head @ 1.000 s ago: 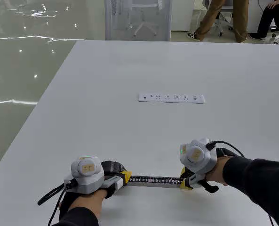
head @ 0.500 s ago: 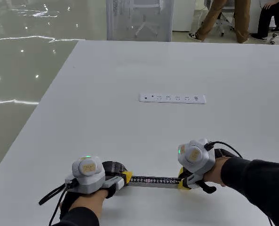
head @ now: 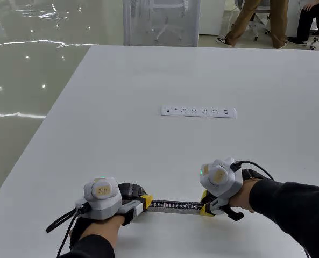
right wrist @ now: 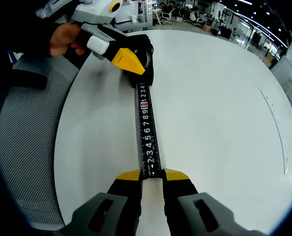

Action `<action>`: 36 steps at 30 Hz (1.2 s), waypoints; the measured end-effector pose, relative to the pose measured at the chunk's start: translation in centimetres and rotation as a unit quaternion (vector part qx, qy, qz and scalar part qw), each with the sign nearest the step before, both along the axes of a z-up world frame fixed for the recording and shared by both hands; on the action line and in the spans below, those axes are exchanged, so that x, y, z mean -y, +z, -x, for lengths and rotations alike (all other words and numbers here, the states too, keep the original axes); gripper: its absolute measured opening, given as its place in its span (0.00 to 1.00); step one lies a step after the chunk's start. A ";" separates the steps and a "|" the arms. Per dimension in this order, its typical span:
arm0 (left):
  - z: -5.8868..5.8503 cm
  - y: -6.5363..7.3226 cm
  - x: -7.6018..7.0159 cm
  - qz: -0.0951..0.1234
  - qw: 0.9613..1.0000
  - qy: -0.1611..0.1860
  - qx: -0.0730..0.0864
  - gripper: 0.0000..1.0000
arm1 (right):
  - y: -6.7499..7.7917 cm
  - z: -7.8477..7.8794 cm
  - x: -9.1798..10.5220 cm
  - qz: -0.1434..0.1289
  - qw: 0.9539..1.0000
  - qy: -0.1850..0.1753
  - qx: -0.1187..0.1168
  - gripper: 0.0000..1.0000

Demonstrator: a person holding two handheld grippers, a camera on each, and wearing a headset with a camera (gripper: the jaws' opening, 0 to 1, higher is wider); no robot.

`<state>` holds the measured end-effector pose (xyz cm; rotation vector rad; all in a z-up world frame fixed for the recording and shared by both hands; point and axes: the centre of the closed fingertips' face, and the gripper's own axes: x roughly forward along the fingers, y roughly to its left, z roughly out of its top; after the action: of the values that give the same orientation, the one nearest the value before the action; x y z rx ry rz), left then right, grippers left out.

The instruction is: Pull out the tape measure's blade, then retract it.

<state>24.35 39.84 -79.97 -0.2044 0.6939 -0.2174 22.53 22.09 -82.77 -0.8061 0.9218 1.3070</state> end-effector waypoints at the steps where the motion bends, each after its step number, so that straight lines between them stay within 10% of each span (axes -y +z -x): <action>1: 0.0 0.0 0.0 0.000 1.000 0.000 0.000 0.61 | 0.0 0.0 -0.1 0.000 1.000 0.000 0.000 0.12; 36: 0.0 0.1 0.1 0.000 1.000 0.000 -0.001 0.61 | 0.1 -0.3 -2.0 -0.012 1.000 0.005 0.002 0.12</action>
<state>24.33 39.75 -79.90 -0.2051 0.6967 -0.2168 22.87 24.09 -82.65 -0.7956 0.8983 1.3214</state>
